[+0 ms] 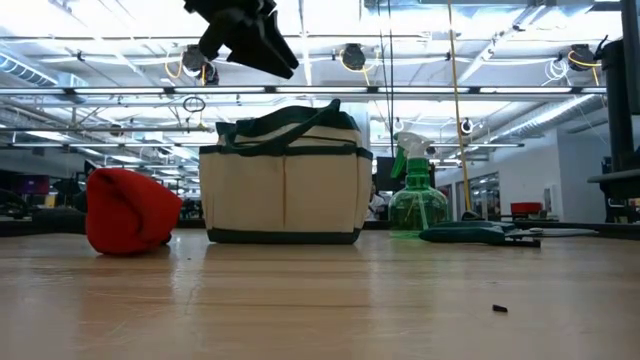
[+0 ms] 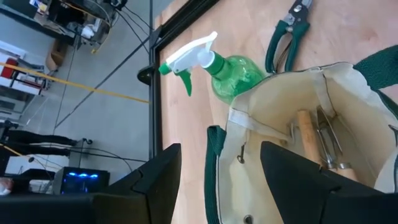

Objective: Pick & Place Garden tools in Gardening bag
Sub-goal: Put the brown hand rake into the light brown gardening bag, then adjust the light brown gardening bag

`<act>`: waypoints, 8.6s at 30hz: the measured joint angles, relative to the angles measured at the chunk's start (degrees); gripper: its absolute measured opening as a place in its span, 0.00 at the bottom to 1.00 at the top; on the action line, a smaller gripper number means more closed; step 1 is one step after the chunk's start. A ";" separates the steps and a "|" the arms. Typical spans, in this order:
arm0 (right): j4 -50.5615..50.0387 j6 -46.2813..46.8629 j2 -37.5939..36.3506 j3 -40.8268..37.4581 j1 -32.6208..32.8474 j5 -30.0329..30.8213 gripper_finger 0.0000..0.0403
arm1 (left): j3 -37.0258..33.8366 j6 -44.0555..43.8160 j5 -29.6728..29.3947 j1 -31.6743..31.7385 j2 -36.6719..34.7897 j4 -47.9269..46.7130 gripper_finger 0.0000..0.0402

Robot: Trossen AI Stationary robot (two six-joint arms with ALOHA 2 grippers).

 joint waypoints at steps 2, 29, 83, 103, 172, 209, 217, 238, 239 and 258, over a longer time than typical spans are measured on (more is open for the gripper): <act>1.01 1.62 1.17 0.00 0.85 -0.47 0.45 | 0.00 -0.04 0.01 -0.02 0.00 0.38 0.56; 5.58 -5.80 11.65 0.26 1.73 0.58 0.45 | 0.00 -2.45 0.09 -0.02 0.00 1.15 0.56; 8.21 -63.11 -1.25 -0.16 -25.15 31.24 0.14 | 0.00 -4.88 -0.25 -0.15 -0.51 -1.34 0.56; 62.16 -91.28 4.88 0.99 -50.14 1.26 0.14 | -0.10 -5.67 -4.52 -0.15 -8.42 -12.01 0.56; 37.57 -80.42 4.86 4.94 -53.45 -7.79 0.47 | 0.00 -11.24 -6.23 0.07 -10.69 -16.58 0.56; 60.86 -100.07 6.58 -9.03 -49.33 -1.70 0.38 | -0.04 -20.39 19.89 -0.18 -6.85 -11.26 0.56; 62.22 -98.50 6.58 -9.07 -49.35 -1.65 0.38 | -0.04 -18.00 24.02 -0.55 4.34 -5.68 0.56; 62.22 -92.87 6.60 -9.07 -49.42 -1.59 0.40 | 0.00 -10.77 24.09 -0.52 9.90 -6.77 0.39; 62.22 -92.94 6.60 -9.07 -49.42 -1.59 0.40 | 0.00 -10.64 24.09 -0.52 9.90 -7.11 0.36; 72.10 -90.05 6.64 -9.07 -49.42 -1.39 0.53 | 0.00 -9.51 23.58 -0.44 9.94 -8.98 0.05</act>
